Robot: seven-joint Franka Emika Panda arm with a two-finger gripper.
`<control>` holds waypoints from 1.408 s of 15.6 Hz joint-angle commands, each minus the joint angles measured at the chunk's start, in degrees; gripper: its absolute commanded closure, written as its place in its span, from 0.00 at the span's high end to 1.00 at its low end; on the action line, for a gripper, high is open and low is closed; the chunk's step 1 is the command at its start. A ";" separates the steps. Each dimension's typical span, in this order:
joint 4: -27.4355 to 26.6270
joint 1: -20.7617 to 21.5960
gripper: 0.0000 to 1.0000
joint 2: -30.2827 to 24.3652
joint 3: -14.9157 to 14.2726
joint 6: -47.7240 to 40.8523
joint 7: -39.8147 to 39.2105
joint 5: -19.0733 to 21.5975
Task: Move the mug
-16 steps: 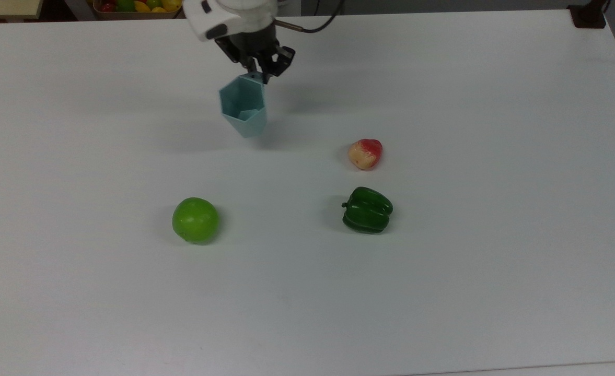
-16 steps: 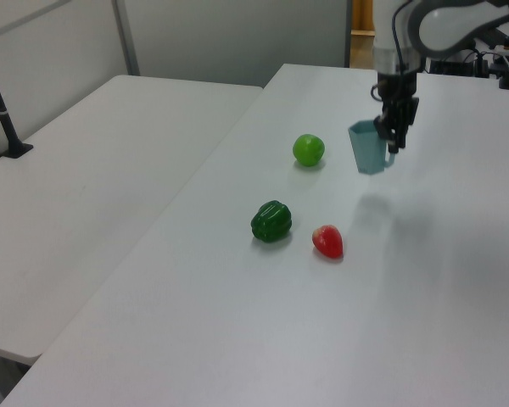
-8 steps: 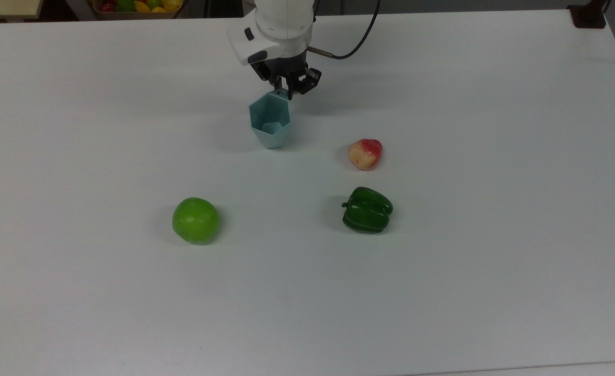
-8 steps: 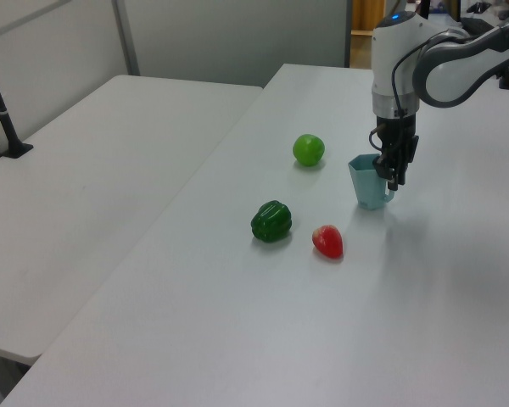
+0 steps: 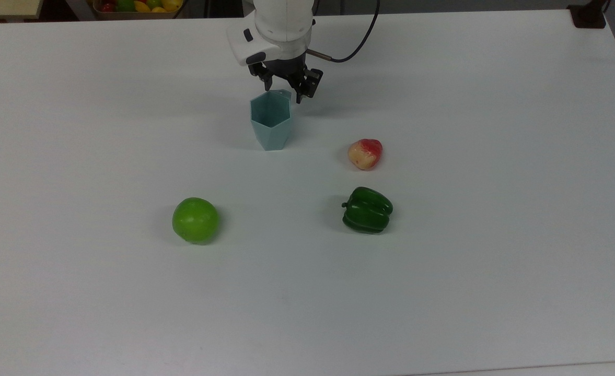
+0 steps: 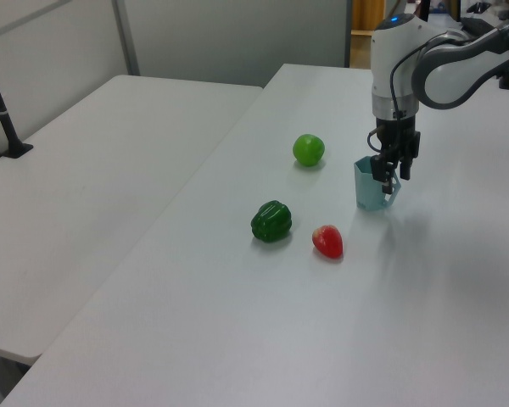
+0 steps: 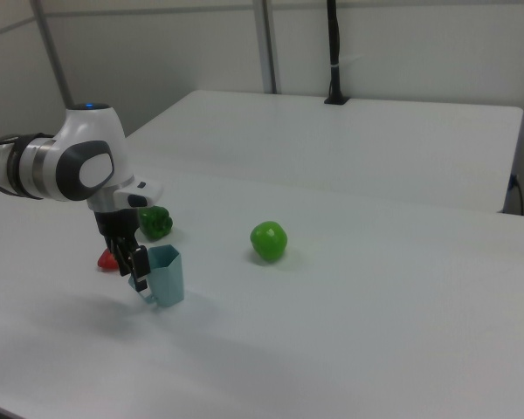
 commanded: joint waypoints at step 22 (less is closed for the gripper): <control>27.16 -15.88 1.00 -5.92 -1.45 -29.23 -27.82 1.83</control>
